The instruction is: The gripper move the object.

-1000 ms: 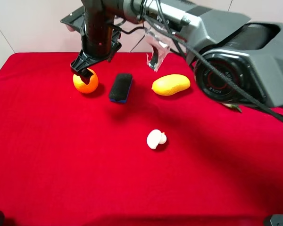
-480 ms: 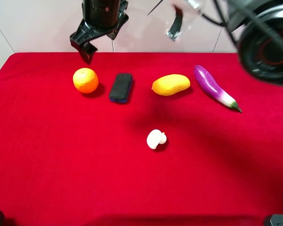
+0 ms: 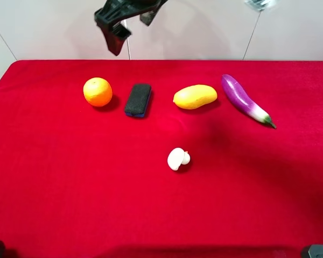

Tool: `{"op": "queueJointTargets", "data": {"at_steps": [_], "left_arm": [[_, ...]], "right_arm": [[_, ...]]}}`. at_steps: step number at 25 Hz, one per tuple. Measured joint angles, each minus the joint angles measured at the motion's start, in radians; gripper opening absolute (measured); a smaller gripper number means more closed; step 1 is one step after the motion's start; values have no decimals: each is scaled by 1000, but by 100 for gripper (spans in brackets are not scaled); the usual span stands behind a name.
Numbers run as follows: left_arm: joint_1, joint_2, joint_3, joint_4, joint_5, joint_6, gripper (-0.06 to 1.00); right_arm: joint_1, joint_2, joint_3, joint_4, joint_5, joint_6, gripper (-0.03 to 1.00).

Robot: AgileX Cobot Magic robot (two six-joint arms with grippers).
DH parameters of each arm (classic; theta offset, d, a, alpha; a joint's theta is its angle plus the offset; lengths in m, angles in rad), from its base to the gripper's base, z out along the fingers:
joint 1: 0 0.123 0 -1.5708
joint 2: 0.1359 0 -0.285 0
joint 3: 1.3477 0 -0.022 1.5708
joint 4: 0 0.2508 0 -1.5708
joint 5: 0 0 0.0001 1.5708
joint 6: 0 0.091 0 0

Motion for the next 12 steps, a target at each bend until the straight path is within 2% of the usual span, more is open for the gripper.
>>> {"op": "queueJointTargets", "data": {"at_steps": [12], "left_arm": [[0,0,0,0,0,0,98]], "right_arm": [[-92,-314,373,16,0,24,69]]}}
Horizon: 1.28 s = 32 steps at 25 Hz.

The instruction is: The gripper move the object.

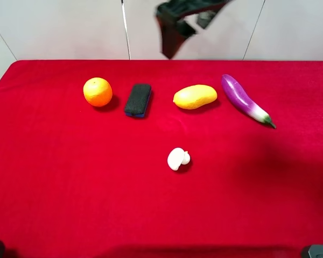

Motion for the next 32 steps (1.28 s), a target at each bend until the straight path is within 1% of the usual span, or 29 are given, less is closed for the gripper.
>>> {"op": "queueJointTargets", "data": {"at_steps": [9,15,20,26,32], "left_arm": [[0,0,0,0,0,0,98],[0,0,0,0,0,0,98],[0,0,0,0,0,0,98],[0,0,0,0,0,0,98],[0,0,0,0,0,0,98]], "right_arm": [[-132,-292,304,1,0,7,69],[-197,-489,466,-16,0,7,69],[-203,-646,573,-29,1,17,69],[-203,-798,660,-29,2,90,69],[-203,-913,737,-29,2,127,69]]}}
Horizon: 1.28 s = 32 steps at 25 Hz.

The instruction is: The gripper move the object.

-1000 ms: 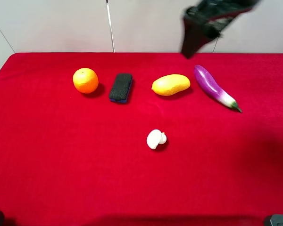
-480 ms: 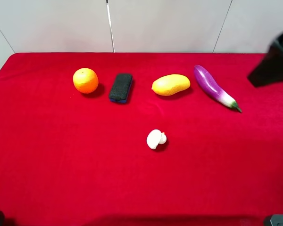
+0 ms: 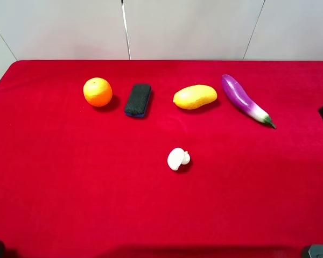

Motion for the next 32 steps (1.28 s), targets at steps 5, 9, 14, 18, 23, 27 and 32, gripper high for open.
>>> {"op": "queueJointTargets", "data": {"at_steps": [5,9,14,18,23,27,32], "left_arm": [[0,0,0,0,0,0,98],[0,0,0,0,0,0,98],[0,0,0,0,0,0,98],[0,0,0,0,0,0,98],[0,0,0,0,0,0,98],[0,0,0,0,0,0,98],[0,0,0,0,0,0,98]], "right_arm": [[-22,-101,107,-4,1,34,69],[-133,-176,184,-4,-4,57,69],[-312,-301,260,-4,-65,63,69],[-393,-397,314,-2,-107,63,69],[-456,-529,367,-1,-160,64,69],[-484,-634,408,0,-179,64,69],[-533,-753,423,3,-193,64,69]]}}
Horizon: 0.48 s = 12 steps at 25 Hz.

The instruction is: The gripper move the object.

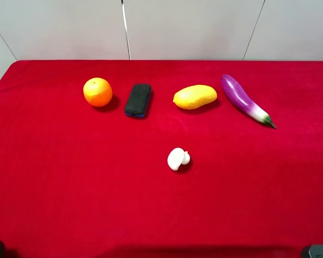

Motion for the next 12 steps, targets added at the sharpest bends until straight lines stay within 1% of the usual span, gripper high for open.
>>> {"op": "queueJointTargets", "data": {"at_steps": [4,12], "left_arm": [[0,0,0,0,0,0,98],[0,0,0,0,0,0,98]], "right_arm": [[-14,-64,1,10,-7,0,69],[-14,-68,1,31,-7,0,69]]}}
